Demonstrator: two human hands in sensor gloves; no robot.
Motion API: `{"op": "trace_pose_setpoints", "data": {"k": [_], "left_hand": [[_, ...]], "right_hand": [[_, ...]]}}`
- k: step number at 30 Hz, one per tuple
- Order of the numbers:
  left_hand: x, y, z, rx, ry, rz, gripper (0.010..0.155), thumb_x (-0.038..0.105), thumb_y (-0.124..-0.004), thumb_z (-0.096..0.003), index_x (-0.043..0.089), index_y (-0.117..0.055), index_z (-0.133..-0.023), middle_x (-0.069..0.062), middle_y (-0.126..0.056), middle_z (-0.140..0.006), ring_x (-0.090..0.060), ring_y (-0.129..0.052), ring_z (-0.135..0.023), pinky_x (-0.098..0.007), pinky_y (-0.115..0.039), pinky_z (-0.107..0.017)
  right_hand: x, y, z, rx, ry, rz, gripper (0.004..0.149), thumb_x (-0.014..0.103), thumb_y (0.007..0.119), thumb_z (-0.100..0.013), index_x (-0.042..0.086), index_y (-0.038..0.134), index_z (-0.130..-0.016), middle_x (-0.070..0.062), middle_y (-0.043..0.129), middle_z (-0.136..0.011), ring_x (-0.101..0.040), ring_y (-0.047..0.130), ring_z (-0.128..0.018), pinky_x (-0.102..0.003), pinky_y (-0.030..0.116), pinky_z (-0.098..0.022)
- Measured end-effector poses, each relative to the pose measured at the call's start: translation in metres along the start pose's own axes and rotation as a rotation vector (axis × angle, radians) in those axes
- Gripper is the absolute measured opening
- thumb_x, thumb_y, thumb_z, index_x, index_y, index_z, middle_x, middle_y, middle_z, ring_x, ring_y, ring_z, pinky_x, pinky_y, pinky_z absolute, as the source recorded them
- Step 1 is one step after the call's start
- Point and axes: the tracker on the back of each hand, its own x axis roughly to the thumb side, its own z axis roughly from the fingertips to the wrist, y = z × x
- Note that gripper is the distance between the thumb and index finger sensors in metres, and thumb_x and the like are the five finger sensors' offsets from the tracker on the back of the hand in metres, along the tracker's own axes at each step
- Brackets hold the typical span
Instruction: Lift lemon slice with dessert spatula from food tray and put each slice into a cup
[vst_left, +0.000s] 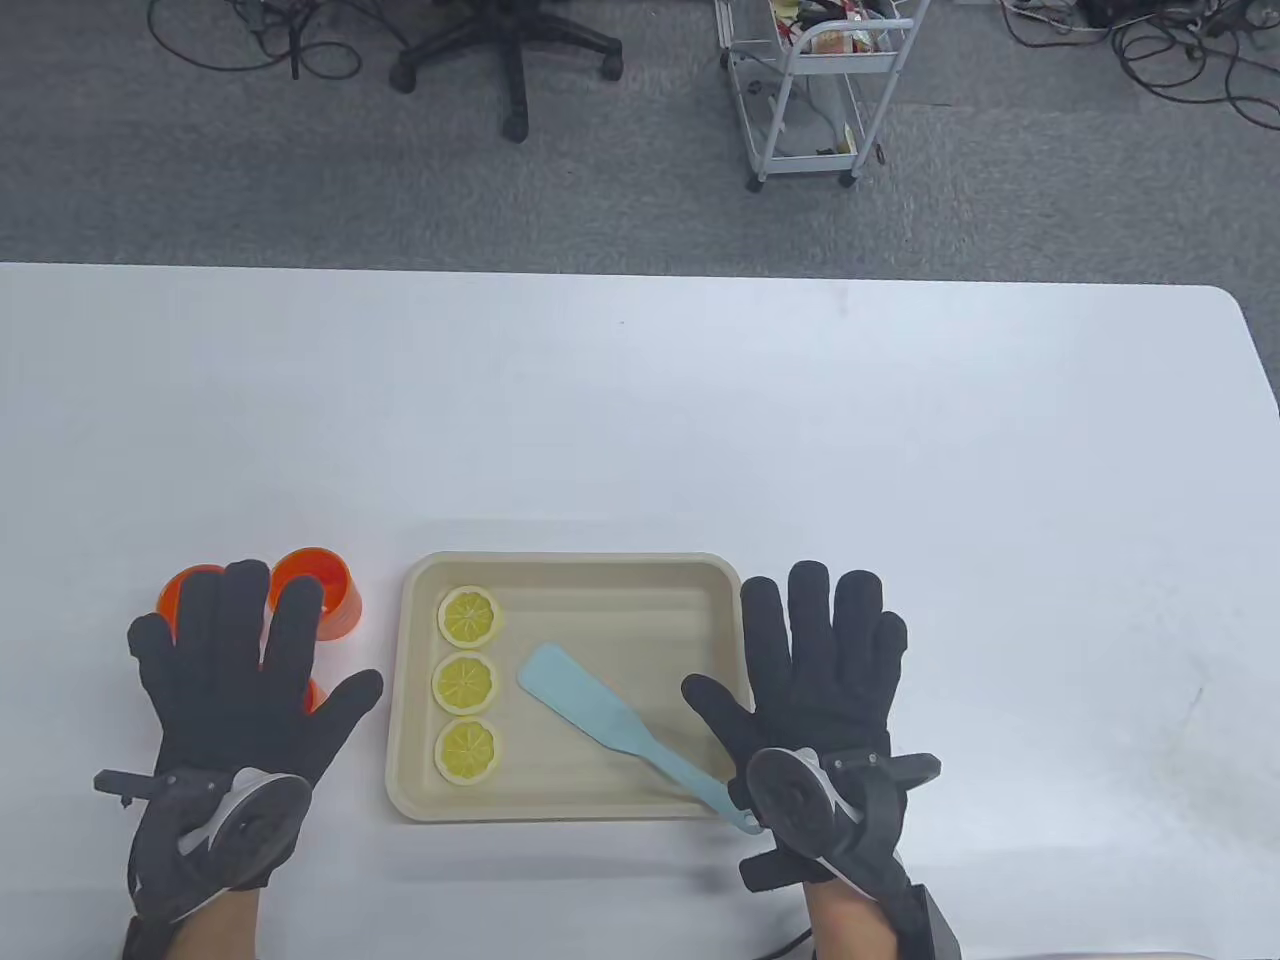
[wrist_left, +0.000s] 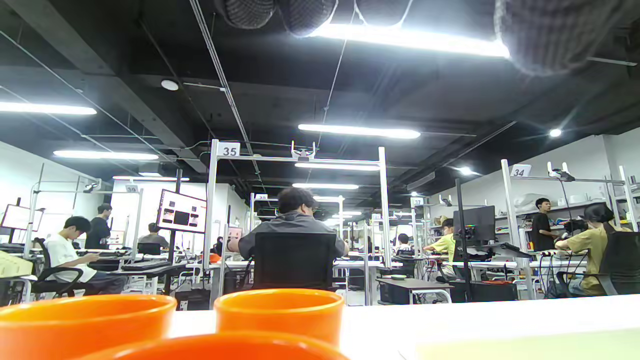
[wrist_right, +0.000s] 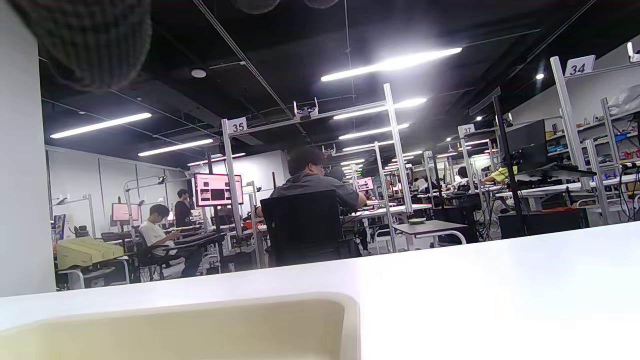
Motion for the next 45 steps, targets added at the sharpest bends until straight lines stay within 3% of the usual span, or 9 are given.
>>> {"op": "trace_pose_setpoints", "data": {"k": [14, 26, 33, 40, 45], "left_hand": [[-0.008, 0.005, -0.001, -0.006, 0.038, 0.033, 0.093, 0.075, -0.072, -0.0535, 0.033, -0.029, -0.124, -0.017, -0.028, -0.133, -0.052, -0.029, -0.121, -0.081, -0.027, -0.079], [-0.048, 0.013, 0.004, -0.039, 0.149, 0.107, 0.092, 0.074, -0.074, -0.0533, 0.033, -0.031, -0.124, -0.017, -0.031, -0.133, -0.052, -0.030, -0.121, -0.082, -0.024, -0.078], [-0.059, 0.008, 0.004, -0.170, 0.127, 0.157, 0.093, 0.073, -0.076, -0.0526, 0.031, -0.035, -0.124, -0.016, -0.043, -0.131, -0.052, -0.029, -0.121, -0.083, -0.021, -0.076], [-0.062, -0.010, 0.001, -0.502, 0.147, 0.203, 0.098, 0.072, -0.081, -0.0502, 0.025, -0.038, -0.125, -0.017, -0.047, -0.130, -0.054, -0.026, -0.120, -0.084, -0.016, -0.074], [-0.056, -0.025, -0.002, -0.680, 0.129, 0.154, 0.104, 0.071, -0.087, -0.0453, 0.022, -0.041, -0.125, -0.017, -0.052, -0.128, -0.056, -0.027, -0.118, -0.085, -0.016, -0.072]], "right_hand": [[0.000, 0.000, 0.001, 0.015, 0.001, -0.013, 0.091, 0.067, 0.077, -0.051, 0.032, 0.027, -0.118, -0.004, 0.021, -0.127, -0.041, 0.007, -0.117, -0.068, 0.018, -0.080], [0.000, 0.001, 0.002, 0.028, -0.006, -0.011, 0.091, 0.067, 0.077, -0.051, 0.032, 0.027, -0.118, -0.004, 0.022, -0.127, -0.042, 0.007, -0.117, -0.068, 0.019, -0.080], [0.001, 0.000, 0.005, 0.030, -0.011, -0.012, 0.090, 0.066, 0.077, -0.051, 0.032, 0.027, -0.118, -0.004, 0.023, -0.127, -0.042, 0.008, -0.117, -0.069, 0.018, -0.080], [0.002, 0.001, 0.005, 0.051, -0.013, -0.013, 0.090, 0.066, 0.077, -0.051, 0.032, 0.028, -0.118, -0.005, 0.024, -0.127, -0.042, 0.008, -0.117, -0.068, 0.018, -0.080], [0.002, 0.002, 0.005, 0.068, -0.019, -0.018, 0.089, 0.066, 0.077, -0.052, 0.032, 0.028, -0.118, -0.005, 0.024, -0.127, -0.043, 0.009, -0.117, -0.068, 0.018, -0.080]]}}
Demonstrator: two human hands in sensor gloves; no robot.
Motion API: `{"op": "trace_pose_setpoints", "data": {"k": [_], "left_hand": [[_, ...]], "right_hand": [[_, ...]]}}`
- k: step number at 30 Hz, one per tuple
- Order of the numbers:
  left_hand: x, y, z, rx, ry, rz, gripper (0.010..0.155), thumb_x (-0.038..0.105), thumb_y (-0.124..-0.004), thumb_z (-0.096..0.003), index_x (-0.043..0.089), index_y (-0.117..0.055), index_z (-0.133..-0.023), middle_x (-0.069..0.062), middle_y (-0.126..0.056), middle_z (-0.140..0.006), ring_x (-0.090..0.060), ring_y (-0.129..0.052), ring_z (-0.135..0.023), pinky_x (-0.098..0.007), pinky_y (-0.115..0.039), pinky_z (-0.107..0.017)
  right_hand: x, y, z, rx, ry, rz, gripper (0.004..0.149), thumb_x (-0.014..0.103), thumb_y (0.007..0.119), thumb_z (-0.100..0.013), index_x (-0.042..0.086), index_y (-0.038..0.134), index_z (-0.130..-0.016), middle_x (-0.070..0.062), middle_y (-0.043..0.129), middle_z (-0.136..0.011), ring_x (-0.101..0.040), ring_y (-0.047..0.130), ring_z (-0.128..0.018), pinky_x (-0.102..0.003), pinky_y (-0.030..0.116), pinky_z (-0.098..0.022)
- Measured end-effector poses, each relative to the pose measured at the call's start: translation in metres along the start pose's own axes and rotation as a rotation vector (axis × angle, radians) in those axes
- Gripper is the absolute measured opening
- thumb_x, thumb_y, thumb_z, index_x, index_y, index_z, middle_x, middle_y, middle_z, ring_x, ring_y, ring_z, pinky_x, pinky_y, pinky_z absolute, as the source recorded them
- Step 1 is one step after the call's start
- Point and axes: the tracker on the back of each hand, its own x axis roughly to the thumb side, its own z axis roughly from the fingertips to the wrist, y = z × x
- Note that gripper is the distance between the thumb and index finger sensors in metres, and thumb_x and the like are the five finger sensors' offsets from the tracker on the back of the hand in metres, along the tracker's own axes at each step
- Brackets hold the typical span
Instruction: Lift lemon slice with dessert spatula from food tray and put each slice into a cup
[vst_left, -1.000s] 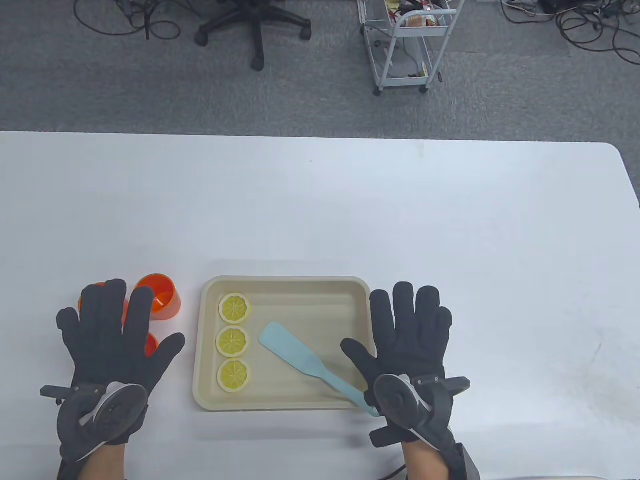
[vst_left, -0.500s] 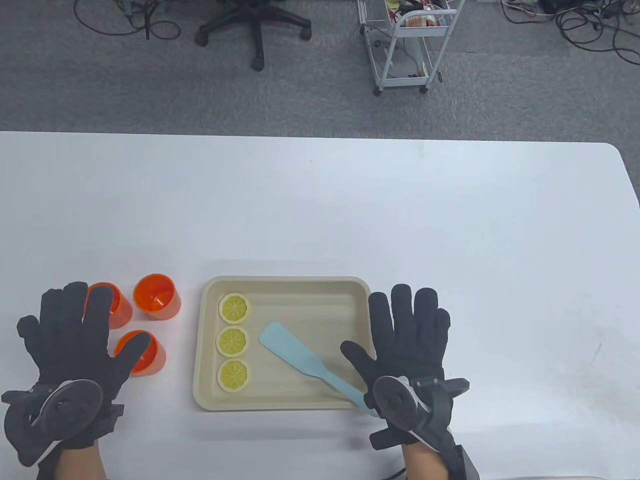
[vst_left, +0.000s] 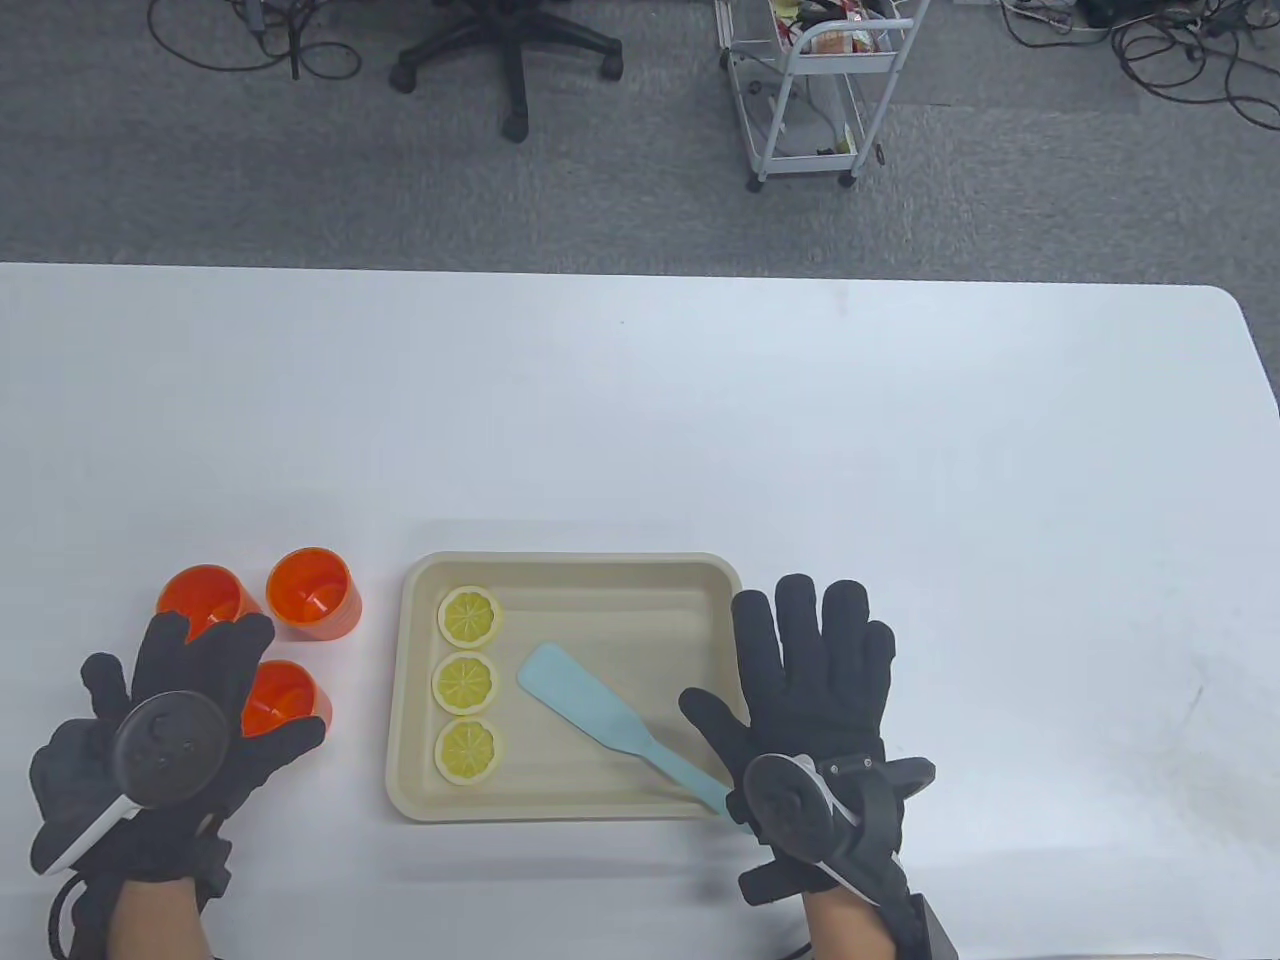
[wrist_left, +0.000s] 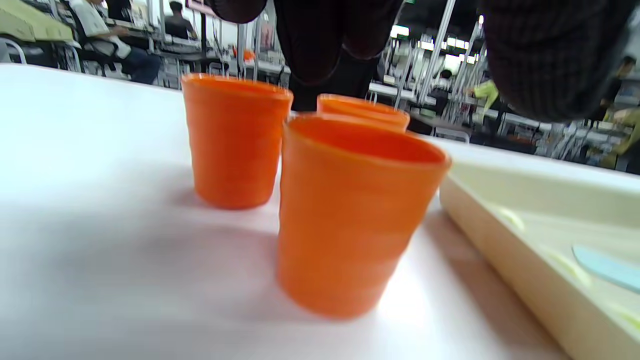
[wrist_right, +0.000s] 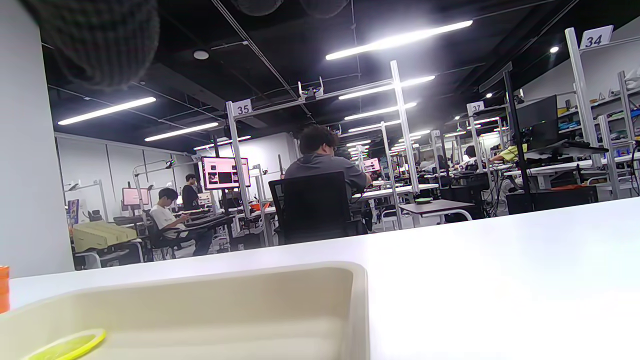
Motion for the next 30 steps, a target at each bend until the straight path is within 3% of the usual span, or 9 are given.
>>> {"op": "trace_pose_setpoints", "data": {"k": [9, 17, 25, 30], "left_hand": [[0.005, -0.015, -0.013, -0.127, 0.051, -0.109, 0.110, 0.065, -0.095, -0.0423, 0.019, -0.038, -0.124, -0.019, -0.050, -0.128, -0.057, -0.025, -0.116, -0.084, -0.016, -0.070], [0.006, -0.014, -0.013, -0.110, 0.053, -0.146, 0.104, 0.061, -0.094, -0.0473, 0.018, -0.039, -0.124, -0.018, -0.055, -0.124, -0.054, -0.030, -0.117, -0.083, -0.017, -0.072], [0.012, 0.016, 0.014, 0.101, -0.053, -0.030, 0.104, 0.064, -0.093, -0.0470, 0.018, -0.040, -0.124, -0.018, -0.056, -0.123, -0.053, -0.034, -0.118, -0.084, -0.021, -0.074], [0.033, 0.020, 0.019, 0.215, -0.237, 0.017, 0.106, 0.066, -0.092, -0.0470, 0.018, -0.036, -0.124, -0.016, -0.056, -0.123, -0.051, -0.036, -0.119, -0.084, -0.023, -0.075]], "right_hand": [[0.000, 0.001, -0.001, 0.017, -0.009, -0.005, 0.089, 0.066, 0.076, -0.052, 0.032, 0.028, -0.118, -0.005, 0.025, -0.127, -0.043, 0.009, -0.117, -0.068, 0.019, -0.080], [0.001, 0.002, -0.001, 0.028, -0.011, -0.001, 0.089, 0.065, 0.076, -0.052, 0.032, 0.028, -0.118, -0.006, 0.026, -0.127, -0.044, 0.012, -0.117, -0.068, 0.020, -0.080], [0.006, 0.003, -0.002, 0.032, -0.030, -0.097, 0.088, 0.064, 0.076, -0.053, 0.031, 0.027, -0.118, -0.006, 0.028, -0.126, -0.045, 0.015, -0.117, -0.068, 0.022, -0.081], [0.014, 0.001, 0.000, 0.033, -0.068, -0.225, 0.088, 0.064, 0.077, -0.053, 0.030, 0.029, -0.118, -0.007, 0.032, -0.126, -0.046, 0.020, -0.117, -0.068, 0.025, -0.081]]}}
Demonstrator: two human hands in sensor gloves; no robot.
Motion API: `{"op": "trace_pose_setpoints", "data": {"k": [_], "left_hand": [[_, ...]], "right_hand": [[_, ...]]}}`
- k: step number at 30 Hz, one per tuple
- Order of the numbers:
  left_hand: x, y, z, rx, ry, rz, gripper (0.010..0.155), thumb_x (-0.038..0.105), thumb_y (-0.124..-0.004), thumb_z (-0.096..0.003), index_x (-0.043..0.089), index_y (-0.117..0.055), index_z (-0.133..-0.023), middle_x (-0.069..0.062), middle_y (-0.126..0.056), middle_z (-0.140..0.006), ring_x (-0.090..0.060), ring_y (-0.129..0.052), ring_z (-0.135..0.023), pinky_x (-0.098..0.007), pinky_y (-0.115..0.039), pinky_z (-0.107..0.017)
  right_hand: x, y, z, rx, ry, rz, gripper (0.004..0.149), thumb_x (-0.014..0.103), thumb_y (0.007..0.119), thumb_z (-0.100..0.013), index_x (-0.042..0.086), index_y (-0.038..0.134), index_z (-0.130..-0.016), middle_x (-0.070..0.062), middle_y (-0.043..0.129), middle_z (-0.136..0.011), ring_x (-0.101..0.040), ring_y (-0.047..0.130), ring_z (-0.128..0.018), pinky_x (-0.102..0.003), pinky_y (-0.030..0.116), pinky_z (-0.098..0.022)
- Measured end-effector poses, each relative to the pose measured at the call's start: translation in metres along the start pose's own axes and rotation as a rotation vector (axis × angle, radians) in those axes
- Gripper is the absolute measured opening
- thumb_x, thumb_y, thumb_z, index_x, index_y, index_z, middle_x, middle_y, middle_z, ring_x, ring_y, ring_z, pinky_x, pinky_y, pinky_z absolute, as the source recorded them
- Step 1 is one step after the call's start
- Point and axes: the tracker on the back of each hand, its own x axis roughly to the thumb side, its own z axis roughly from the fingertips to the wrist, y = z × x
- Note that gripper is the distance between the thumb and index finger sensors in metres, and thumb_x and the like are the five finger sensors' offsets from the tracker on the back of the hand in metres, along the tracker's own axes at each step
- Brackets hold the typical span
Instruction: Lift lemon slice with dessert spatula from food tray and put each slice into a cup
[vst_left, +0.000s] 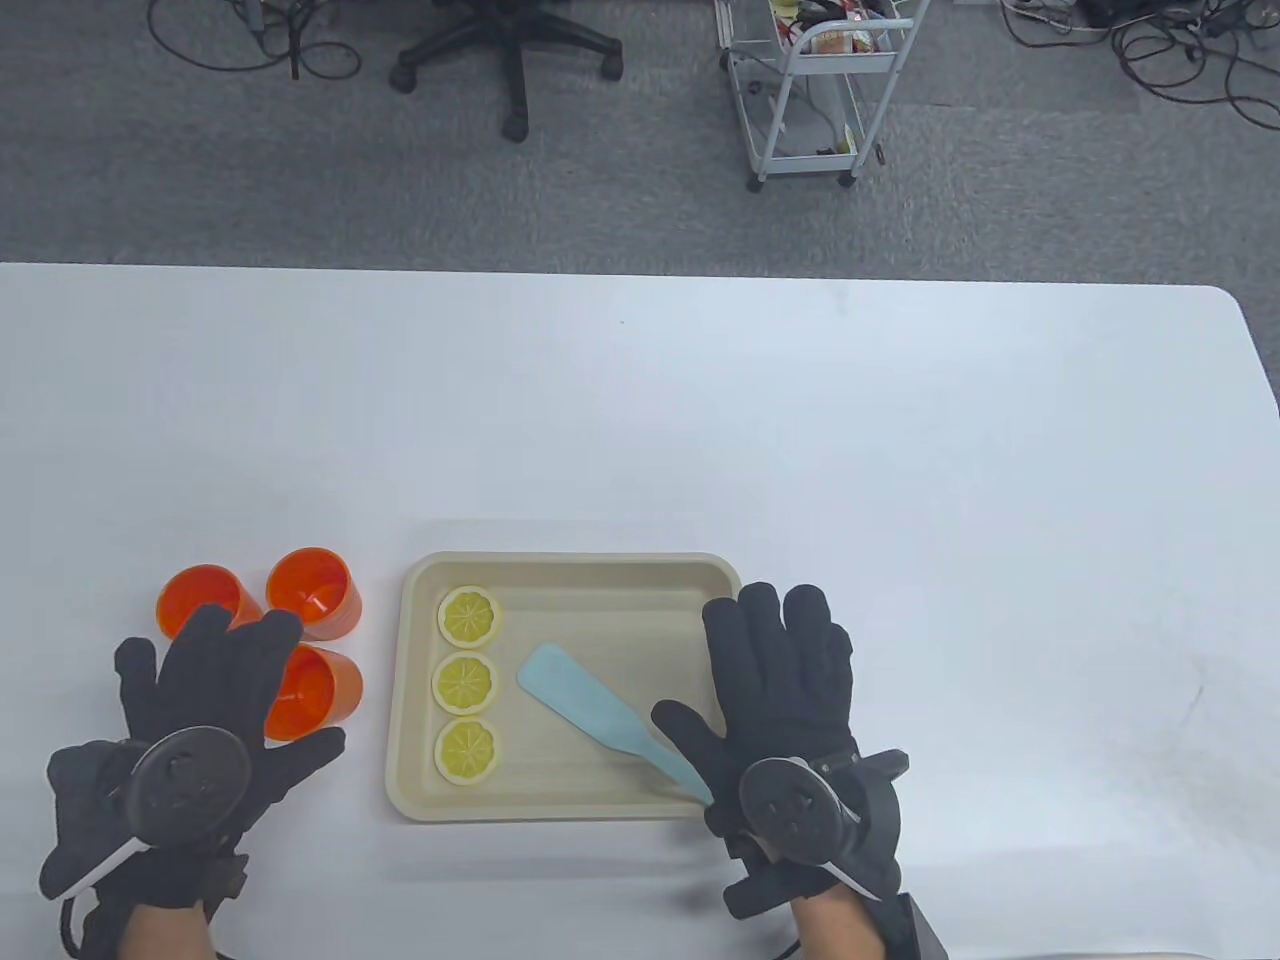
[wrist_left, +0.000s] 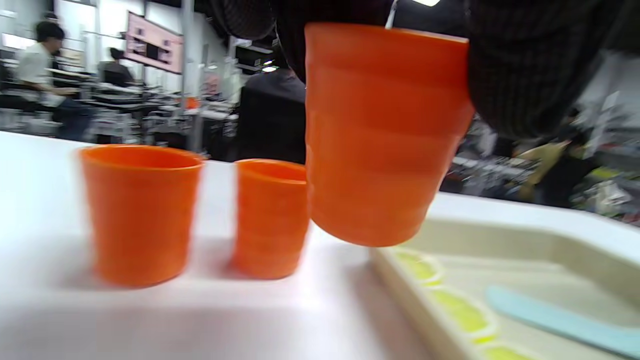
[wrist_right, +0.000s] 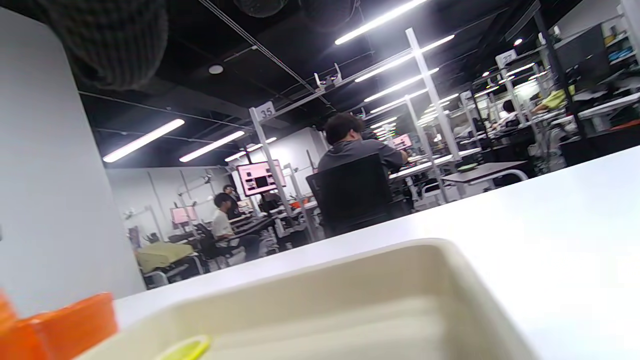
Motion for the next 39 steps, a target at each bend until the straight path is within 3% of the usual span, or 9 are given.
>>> {"op": "trace_pose_setpoints", "data": {"k": [6, 18, 28, 39], "left_hand": [[0.038, -0.005, -0.002, 0.090, -0.199, 0.015, 0.113, 0.066, -0.093, -0.0440, 0.017, -0.029, -0.124, -0.013, -0.058, -0.122, -0.047, -0.040, -0.120, -0.083, -0.025, -0.078], [0.090, -0.024, -0.005, 0.123, -0.446, 0.060, 0.116, 0.069, -0.094, -0.0369, 0.019, -0.034, -0.123, -0.009, -0.066, -0.119, -0.042, -0.055, -0.118, -0.080, -0.036, -0.082], [0.107, -0.035, -0.009, 0.057, -0.488, 0.124, 0.117, 0.073, -0.091, -0.0368, 0.015, -0.036, -0.122, -0.010, -0.070, -0.116, -0.043, -0.060, -0.116, -0.080, -0.040, -0.081], [0.113, -0.041, -0.012, 0.055, -0.467, 0.224, 0.116, 0.074, -0.086, -0.0393, 0.009, -0.037, -0.122, -0.013, -0.071, -0.114, -0.045, -0.063, -0.113, -0.080, -0.043, -0.079]], "right_hand": [[0.017, 0.008, 0.003, 0.068, -0.105, -0.046, 0.092, 0.066, 0.079, -0.051, 0.030, 0.027, -0.118, -0.007, 0.038, -0.125, -0.048, 0.025, -0.117, -0.069, 0.028, -0.081], [0.041, 0.029, 0.005, 0.245, -0.279, -0.111, 0.101, 0.063, 0.083, -0.050, 0.027, 0.015, -0.117, -0.009, 0.041, -0.123, -0.048, 0.034, -0.116, -0.068, 0.032, -0.081], [0.065, 0.039, 0.011, 0.249, -0.423, -0.108, 0.108, 0.058, 0.092, -0.047, 0.021, 0.018, -0.116, -0.008, 0.055, -0.116, -0.044, 0.059, -0.110, -0.067, 0.045, -0.080], [0.069, 0.041, 0.014, 0.179, -0.431, -0.118, 0.108, 0.059, 0.096, -0.043, 0.015, 0.029, -0.115, -0.006, 0.063, -0.110, -0.038, 0.076, -0.102, -0.064, 0.055, -0.078]]}}
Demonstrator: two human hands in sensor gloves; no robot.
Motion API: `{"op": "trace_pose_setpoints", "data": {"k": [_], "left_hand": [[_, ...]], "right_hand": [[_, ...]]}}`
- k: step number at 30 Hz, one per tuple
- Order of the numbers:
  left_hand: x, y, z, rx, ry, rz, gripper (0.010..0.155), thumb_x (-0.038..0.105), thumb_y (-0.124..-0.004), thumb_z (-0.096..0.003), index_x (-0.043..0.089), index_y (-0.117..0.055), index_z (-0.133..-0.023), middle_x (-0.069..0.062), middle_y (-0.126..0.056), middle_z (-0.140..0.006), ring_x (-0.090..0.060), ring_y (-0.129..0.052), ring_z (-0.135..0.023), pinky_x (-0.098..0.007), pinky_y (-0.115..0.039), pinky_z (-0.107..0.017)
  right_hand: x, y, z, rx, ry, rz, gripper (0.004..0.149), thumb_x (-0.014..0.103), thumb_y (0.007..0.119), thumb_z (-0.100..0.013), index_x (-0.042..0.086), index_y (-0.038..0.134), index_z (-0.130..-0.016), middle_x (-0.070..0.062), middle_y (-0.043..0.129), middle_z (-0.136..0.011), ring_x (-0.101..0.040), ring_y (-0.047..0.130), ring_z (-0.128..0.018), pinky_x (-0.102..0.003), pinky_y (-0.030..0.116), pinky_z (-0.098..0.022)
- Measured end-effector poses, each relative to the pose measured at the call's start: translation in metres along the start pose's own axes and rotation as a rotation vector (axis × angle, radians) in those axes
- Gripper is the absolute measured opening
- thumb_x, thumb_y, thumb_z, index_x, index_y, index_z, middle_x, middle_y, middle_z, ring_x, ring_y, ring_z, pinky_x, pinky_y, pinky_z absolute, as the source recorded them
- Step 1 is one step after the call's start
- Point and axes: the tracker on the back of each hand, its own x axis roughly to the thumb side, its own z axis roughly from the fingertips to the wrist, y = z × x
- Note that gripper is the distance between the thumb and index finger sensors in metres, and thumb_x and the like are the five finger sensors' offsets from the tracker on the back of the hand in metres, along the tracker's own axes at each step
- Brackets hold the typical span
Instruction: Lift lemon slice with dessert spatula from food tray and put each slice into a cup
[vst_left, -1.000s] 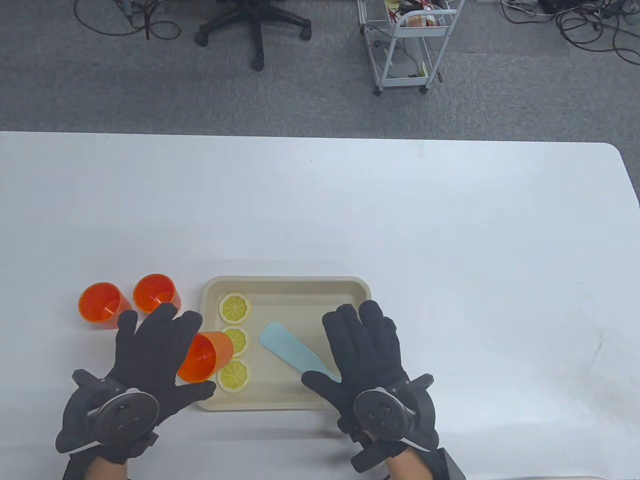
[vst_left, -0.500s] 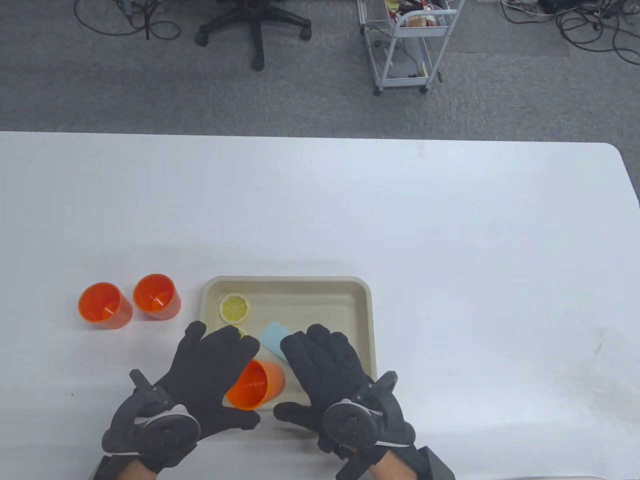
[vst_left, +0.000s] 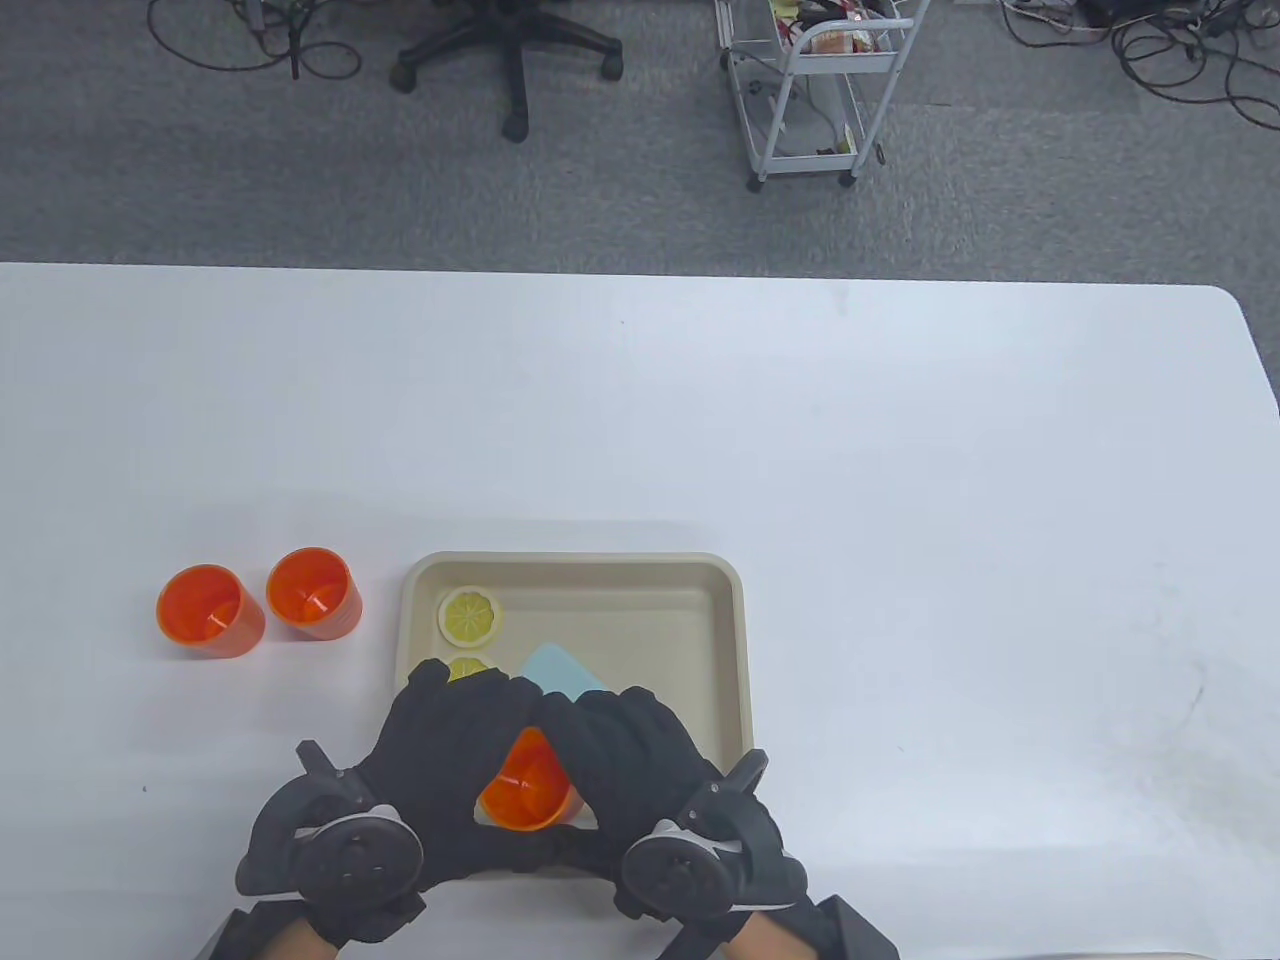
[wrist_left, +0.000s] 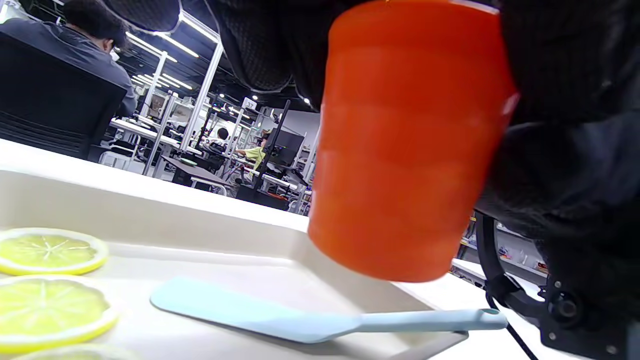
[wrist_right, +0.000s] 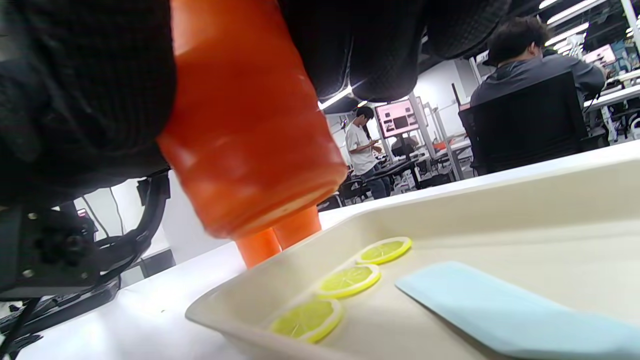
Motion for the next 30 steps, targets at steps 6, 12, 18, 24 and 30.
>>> {"op": "trace_pose_setpoints", "data": {"k": [6, 12, 18, 24, 30], "left_hand": [[0.008, -0.003, 0.000, 0.083, 0.019, -0.002, 0.117, 0.075, -0.086, -0.0403, 0.007, -0.035, -0.122, -0.014, -0.071, -0.114, -0.045, -0.063, -0.112, -0.079, -0.044, -0.078], [0.012, -0.006, 0.000, 0.123, 0.020, -0.032, 0.119, 0.075, -0.088, -0.0377, 0.008, -0.035, -0.122, -0.013, -0.072, -0.113, -0.044, -0.064, -0.112, -0.078, -0.044, -0.079], [0.010, -0.004, 0.000, 0.129, 0.010, -0.009, 0.118, 0.076, -0.085, -0.0398, 0.011, -0.031, -0.122, -0.012, -0.070, -0.116, -0.044, -0.062, -0.114, -0.078, -0.044, -0.080], [-0.001, 0.011, 0.010, 0.214, 0.080, -0.078, 0.114, 0.076, -0.082, -0.0423, 0.016, -0.028, -0.124, -0.016, -0.058, -0.124, -0.049, -0.051, -0.118, -0.081, -0.037, -0.080], [-0.029, 0.026, 0.023, 0.332, 0.265, -0.184, 0.110, 0.074, -0.081, -0.0448, 0.021, -0.026, -0.124, -0.017, -0.043, -0.129, -0.052, -0.041, -0.120, -0.082, -0.030, -0.080]], "right_hand": [[0.002, 0.000, 0.000, -0.043, 0.024, 0.013, 0.105, 0.061, 0.096, -0.041, 0.015, 0.037, -0.115, -0.007, 0.063, -0.110, -0.037, 0.078, -0.100, -0.064, 0.056, -0.077], [0.004, -0.002, 0.001, -0.081, 0.043, 0.083, 0.104, 0.063, 0.099, -0.039, 0.015, 0.044, -0.114, -0.006, 0.069, -0.106, -0.035, 0.080, -0.097, -0.064, 0.058, -0.076], [0.004, -0.009, 0.001, -0.095, 0.056, 0.094, 0.104, 0.064, 0.099, -0.039, 0.016, 0.046, -0.114, -0.006, 0.071, -0.104, -0.034, 0.080, -0.097, -0.064, 0.058, -0.076], [-0.013, -0.036, 0.011, -0.217, 0.158, 0.097, 0.103, 0.062, 0.099, -0.040, 0.016, 0.045, -0.115, -0.006, 0.069, -0.106, -0.035, 0.079, -0.098, -0.064, 0.057, -0.077], [-0.050, -0.072, 0.031, -0.365, 0.341, 0.113, 0.103, 0.057, 0.101, -0.042, 0.017, 0.042, -0.116, -0.007, 0.066, -0.109, -0.037, 0.075, -0.101, -0.065, 0.054, -0.078]]}}
